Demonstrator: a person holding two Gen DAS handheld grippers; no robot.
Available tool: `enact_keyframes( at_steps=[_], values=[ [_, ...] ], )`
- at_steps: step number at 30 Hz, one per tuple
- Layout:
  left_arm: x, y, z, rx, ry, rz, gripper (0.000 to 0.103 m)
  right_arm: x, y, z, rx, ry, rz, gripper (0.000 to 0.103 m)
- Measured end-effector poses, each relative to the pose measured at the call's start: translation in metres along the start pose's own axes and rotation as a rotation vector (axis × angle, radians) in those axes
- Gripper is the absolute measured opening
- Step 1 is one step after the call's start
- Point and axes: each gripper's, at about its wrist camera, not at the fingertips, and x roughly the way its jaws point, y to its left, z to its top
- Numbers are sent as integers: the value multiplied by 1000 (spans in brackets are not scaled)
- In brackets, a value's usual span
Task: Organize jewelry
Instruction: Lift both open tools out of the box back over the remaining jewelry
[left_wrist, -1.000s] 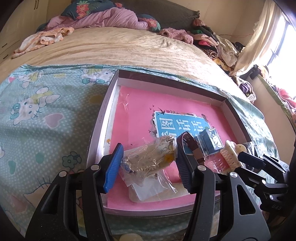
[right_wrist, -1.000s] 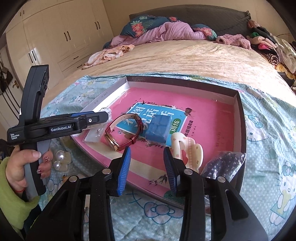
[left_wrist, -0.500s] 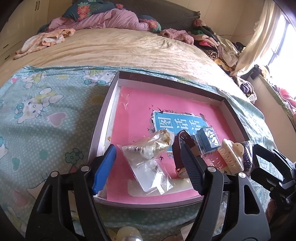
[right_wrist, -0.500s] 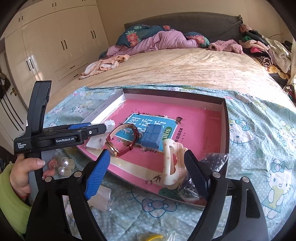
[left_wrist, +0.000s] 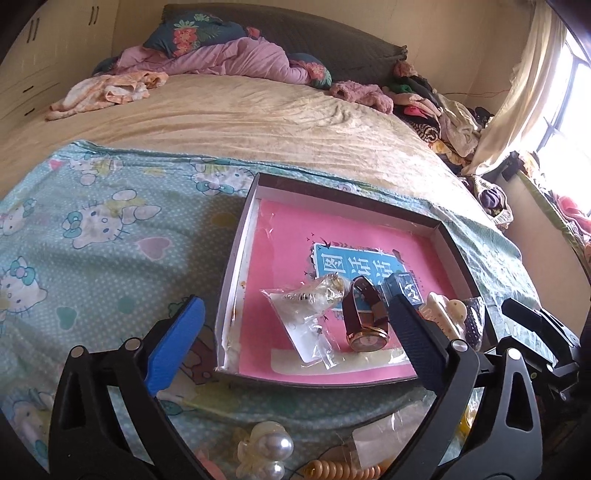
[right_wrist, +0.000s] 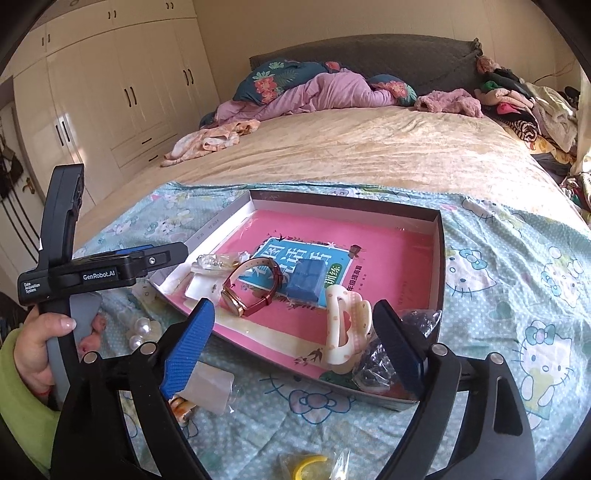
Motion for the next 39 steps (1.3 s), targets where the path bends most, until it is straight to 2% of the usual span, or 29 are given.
enact_keyframes(
  at_steps=[3,22,39],
  values=[
    [-12,2,2,-13,-21,3,93,-6,3,1,-6,-13,-5,91],
    [-77,3,-1,-24,-117,15,93,-54,16,4,-34,-88,0,91],
    [-105,-12,-22,46,-130,44,93,-83,24,-12,-52,-100,-8,91]
  ],
)
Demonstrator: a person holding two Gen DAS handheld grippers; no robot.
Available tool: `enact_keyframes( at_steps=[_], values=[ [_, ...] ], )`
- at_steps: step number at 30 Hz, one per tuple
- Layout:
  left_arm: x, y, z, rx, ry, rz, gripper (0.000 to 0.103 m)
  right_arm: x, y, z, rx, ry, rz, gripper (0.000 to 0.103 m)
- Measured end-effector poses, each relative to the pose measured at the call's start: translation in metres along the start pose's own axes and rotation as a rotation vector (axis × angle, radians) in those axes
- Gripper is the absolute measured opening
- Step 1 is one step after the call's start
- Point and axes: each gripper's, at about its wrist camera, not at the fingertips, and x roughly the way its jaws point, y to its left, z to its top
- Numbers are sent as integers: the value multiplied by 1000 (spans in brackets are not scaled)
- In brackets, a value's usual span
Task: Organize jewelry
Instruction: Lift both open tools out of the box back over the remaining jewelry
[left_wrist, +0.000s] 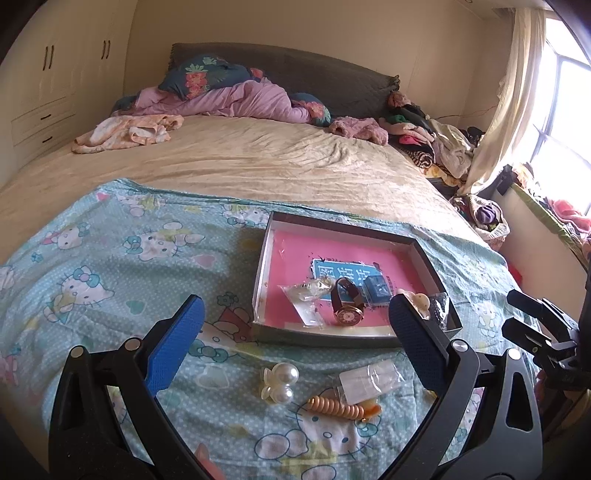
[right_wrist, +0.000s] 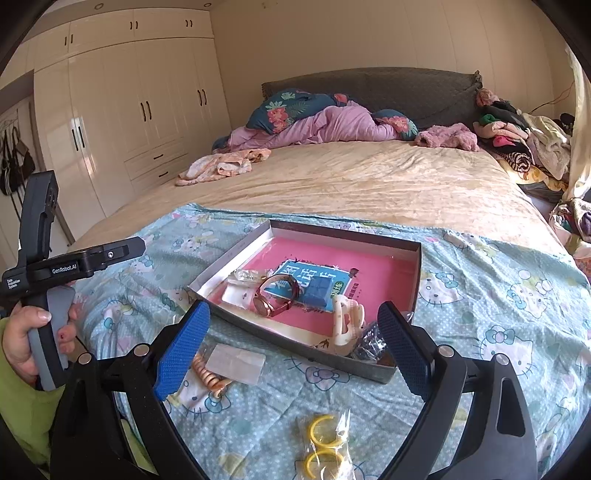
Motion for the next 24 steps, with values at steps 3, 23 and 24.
enact_keyframes(
  at_steps=[3,23,24],
  values=[
    [-2,-5,-6,19,7,1,93,-3,0,-5,0,9,-3,91],
    [-6,-34,-45,130,68,12,93,-18,2,-33,1,51,-3,91],
    [-6,-35,-46,133,71,10,93,-18,1,-34,2,54,-4,91]
  ],
)
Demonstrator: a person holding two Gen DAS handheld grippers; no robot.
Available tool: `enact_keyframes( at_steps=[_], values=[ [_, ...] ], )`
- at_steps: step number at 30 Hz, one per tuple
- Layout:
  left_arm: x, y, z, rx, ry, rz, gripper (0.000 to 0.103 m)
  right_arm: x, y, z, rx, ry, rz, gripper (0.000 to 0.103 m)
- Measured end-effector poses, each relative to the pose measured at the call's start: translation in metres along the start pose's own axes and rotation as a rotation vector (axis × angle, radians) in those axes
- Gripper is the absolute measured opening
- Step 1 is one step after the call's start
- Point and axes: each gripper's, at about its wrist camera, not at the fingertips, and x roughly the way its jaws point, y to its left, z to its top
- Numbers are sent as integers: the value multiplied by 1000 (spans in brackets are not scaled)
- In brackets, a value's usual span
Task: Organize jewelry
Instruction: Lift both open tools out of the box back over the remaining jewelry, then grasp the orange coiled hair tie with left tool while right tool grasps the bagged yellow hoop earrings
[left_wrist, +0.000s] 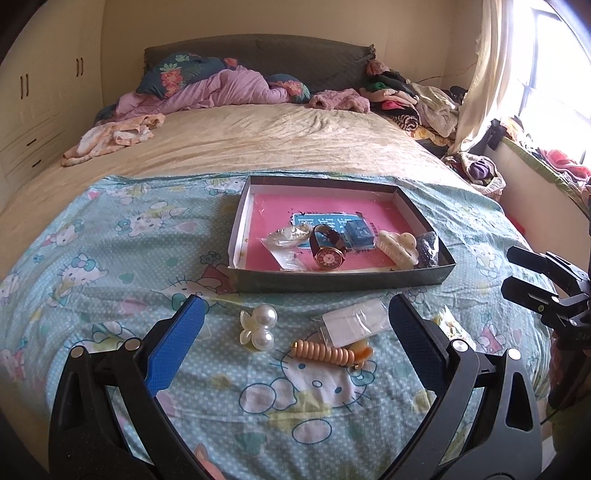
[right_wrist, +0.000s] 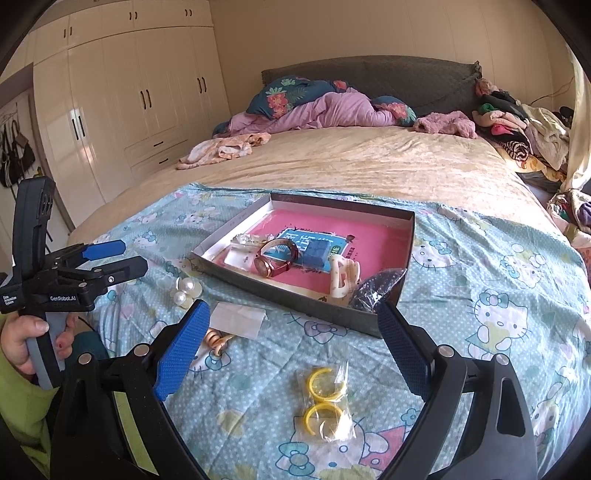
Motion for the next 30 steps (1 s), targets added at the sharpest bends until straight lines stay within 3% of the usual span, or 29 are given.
enact_keyframes(
  at_steps=[18,30],
  values=[
    [33,-27,-44,109,140,-22,93,11,-10,-27,32,74,5,91],
    [66,-25,-61,87,225,-51,93,27,-23,-58,63,161,-10,91]
  ],
)
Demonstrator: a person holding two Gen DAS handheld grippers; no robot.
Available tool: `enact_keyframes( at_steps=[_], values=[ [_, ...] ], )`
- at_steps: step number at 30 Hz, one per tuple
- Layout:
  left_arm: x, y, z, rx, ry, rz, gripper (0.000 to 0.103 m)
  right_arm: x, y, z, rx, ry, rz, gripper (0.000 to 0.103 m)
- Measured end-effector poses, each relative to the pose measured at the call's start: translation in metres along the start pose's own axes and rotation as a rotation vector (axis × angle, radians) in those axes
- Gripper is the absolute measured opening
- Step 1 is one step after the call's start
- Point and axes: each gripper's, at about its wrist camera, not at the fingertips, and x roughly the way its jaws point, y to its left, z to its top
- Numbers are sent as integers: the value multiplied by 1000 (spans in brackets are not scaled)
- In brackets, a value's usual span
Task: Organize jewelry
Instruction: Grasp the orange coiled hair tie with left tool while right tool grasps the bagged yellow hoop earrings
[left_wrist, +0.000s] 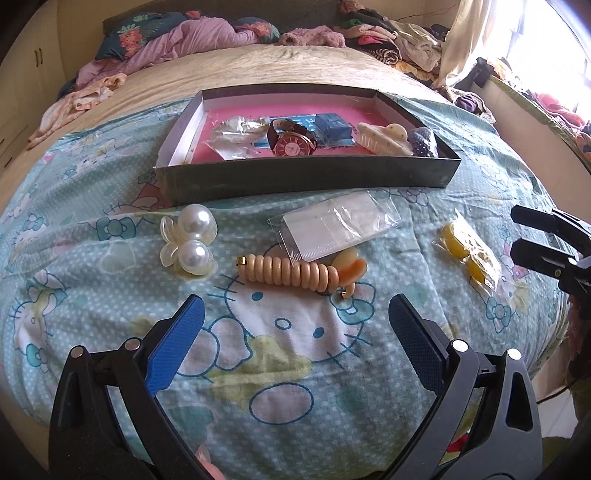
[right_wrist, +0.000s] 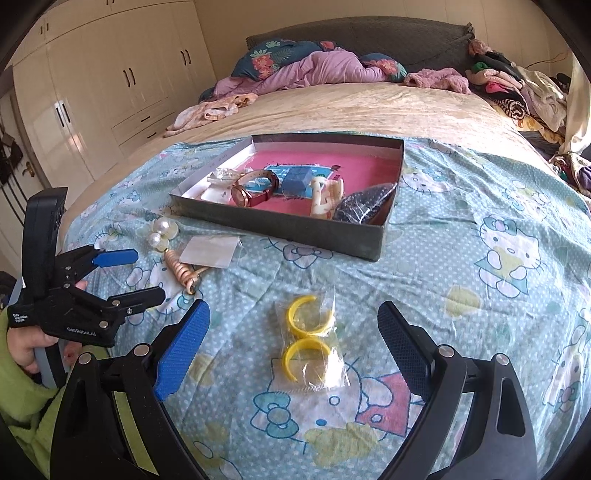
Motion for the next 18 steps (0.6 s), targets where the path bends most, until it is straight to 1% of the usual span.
enact_keyframes(
  at_steps=[6,13,15,17,18],
  values=[
    [11,4,0,-25,24,-3,93,20,-4,-17,20,61,2,91],
    [20,8,1,-42,33,-12,93,45,-3,-22,-18,83,-41,90],
    [22,9,2,-47,33,-14,93,51,2,-23,-65,81,-71,86],
    [25,10,4,-53,35,-12,93,55,8,-24,-116,71,-93,75],
    [26,11,5,-56,36,-10,93,56,9,-25,-130,63,-89,70]
  ],
)
